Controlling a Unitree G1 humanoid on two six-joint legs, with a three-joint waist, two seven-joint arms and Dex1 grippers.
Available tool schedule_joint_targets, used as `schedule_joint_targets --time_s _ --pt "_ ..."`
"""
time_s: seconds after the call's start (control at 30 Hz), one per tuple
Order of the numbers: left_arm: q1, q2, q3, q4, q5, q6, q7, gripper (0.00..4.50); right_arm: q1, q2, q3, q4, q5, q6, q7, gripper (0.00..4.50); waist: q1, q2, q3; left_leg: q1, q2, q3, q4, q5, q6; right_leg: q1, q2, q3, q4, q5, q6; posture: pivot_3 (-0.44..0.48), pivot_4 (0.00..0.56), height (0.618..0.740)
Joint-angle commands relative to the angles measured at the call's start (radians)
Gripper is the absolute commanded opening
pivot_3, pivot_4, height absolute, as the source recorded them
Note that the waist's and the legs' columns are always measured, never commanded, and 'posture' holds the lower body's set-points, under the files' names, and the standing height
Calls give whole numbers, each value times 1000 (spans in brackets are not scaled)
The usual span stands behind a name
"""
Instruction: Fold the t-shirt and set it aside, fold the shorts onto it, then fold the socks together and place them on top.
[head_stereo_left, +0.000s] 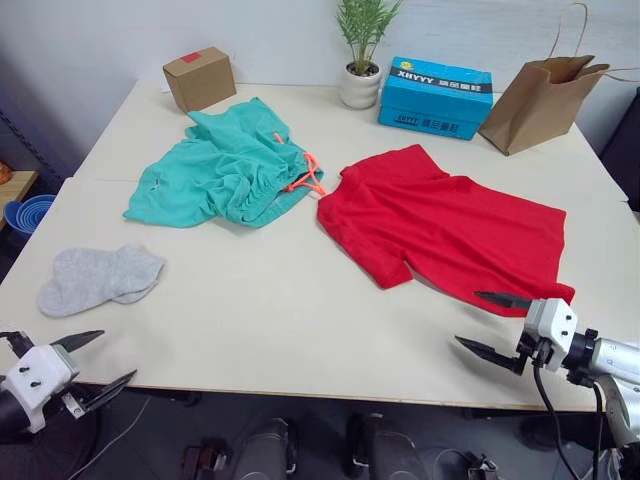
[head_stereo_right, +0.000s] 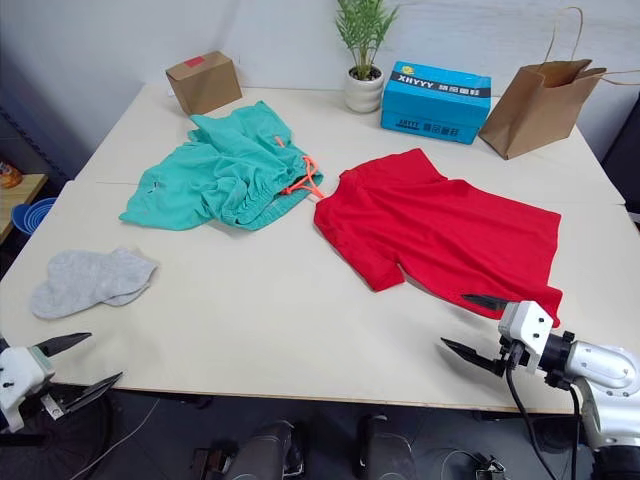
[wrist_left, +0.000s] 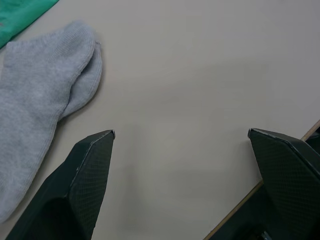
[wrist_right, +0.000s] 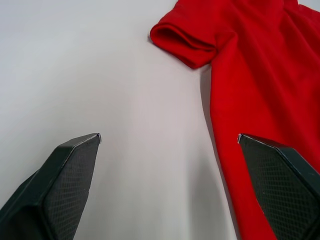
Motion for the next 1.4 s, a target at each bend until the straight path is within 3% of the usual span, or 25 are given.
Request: schedule_joint_targets --time_s 0.03,0.2,0.3,0.43,0.57,0.73,0.87,1.13,1.4 --pt "21 -15 13 -66 0 -2 27 4484 10 -5 -33 6 12 -25 3 4500 0 0 0 0 0 0 0 0 0 0 0 0 0 0 0 0 150 740" --pt "9 -4 -49 -215 -88 144 -7 4484 38 -5 -58 -20 29 -12 -25 4500 1 0 0 0 0 0 0 0 0 0 0 0 0 0 0 0 150 740" --pt "-69 38 -124 -339 -164 302 -17 4484 67 -18 -113 -24 38 -5 -60 4500 11 0 0 0 0 0 1 0 0 1 0 0 0 0 0 0 150 740" --pt "-301 91 -308 -418 -142 428 -15 4484 145 -44 -201 -100 42 39 -110 4500 29 3 -1 0 0 0 2 1 -1 1 0 0 2 0 0 0 150 740" --pt "-586 58 -515 -328 -26 407 -31 4484 213 -51 -303 -150 6 48 -188 4500 30 5 -2 0 -1 2 2 4 -4 1 0 0 4 0 1 0 150 740" --pt "-954 -87 -754 -47 139 294 -82 4484 324 -32 -377 -223 46 113 -203 4500 28 4 -1 2 -1 7 2 7 -5 0 2 3 6 1 1 0 150 740" --pt "-1183 -225 -845 196 175 246 -144 4484 389 -7 -418 -266 78 159 -215 4500 29 3 -1 1 -1 7 5 8 -2 0 3 4 7 1 2 0 150 740" --pt "-1594 -516 -871 887 251 149 -157 4484 460 68 -461 -321 119 180 -222 4500 24 0 0 -2 0 8 14 2 5 0 3 5 7 1 5 0 150 740" --pt "-1745 -627 -866 1209 351 125 -89 4484 524 93 -469 -416 206 315 -219 4500 28 -2 1 -3 0 8 14 0 8 -2 3 6 8 0 6 0 150 740"
